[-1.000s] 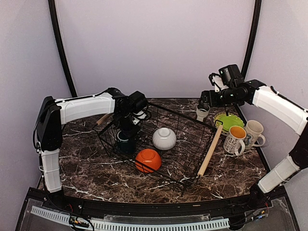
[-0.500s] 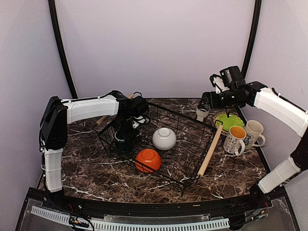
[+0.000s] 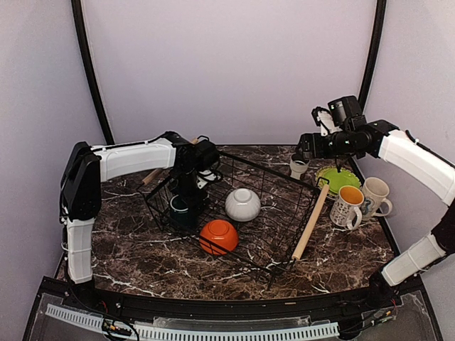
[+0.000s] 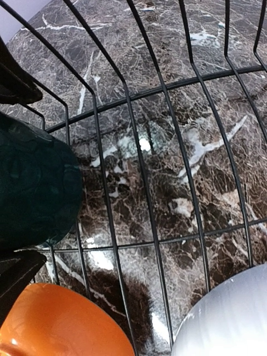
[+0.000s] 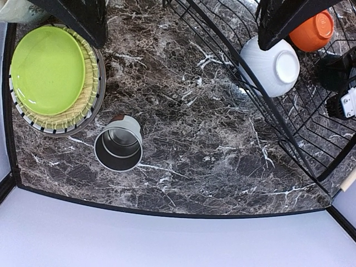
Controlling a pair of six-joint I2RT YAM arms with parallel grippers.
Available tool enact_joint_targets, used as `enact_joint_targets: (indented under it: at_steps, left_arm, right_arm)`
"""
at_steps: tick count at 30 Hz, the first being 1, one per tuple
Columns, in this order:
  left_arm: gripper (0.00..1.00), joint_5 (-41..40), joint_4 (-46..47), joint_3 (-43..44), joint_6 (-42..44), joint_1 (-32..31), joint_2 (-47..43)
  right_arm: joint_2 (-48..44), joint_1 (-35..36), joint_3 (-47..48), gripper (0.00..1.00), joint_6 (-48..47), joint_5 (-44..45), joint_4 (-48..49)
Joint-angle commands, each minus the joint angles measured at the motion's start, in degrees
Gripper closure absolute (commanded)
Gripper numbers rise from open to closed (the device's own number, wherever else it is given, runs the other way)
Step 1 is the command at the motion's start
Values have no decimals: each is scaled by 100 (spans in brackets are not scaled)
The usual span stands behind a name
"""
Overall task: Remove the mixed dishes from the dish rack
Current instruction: Adjust the cup on the dish rack, then grab the cup from the dish rack.
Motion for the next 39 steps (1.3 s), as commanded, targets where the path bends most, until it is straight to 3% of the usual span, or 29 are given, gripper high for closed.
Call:
enact_joint_targets:
  at_steps: [1,5,14,28,39]
  left_arm:
    - [27,508,-193,107,-51,-56,6]
    - [30,431,-93,73,-48,-292,-19]
    - [2,142,39,-54,-16,-439,-337]
    - [1,45,-331,-71,-319,-430,-670]
    - [1,104,-178,-790,-608,-348,-997]
  right_arm:
    - [-136,17,-59,9,31,-58,166]
    - [-123,17,-103,9,51,-72,247]
    - [-50,17,-79,9,52,-152,284]
    - [-202,26,-227,9,60,-163,356]
    - [-444,25,-482,9,64,-262,471]
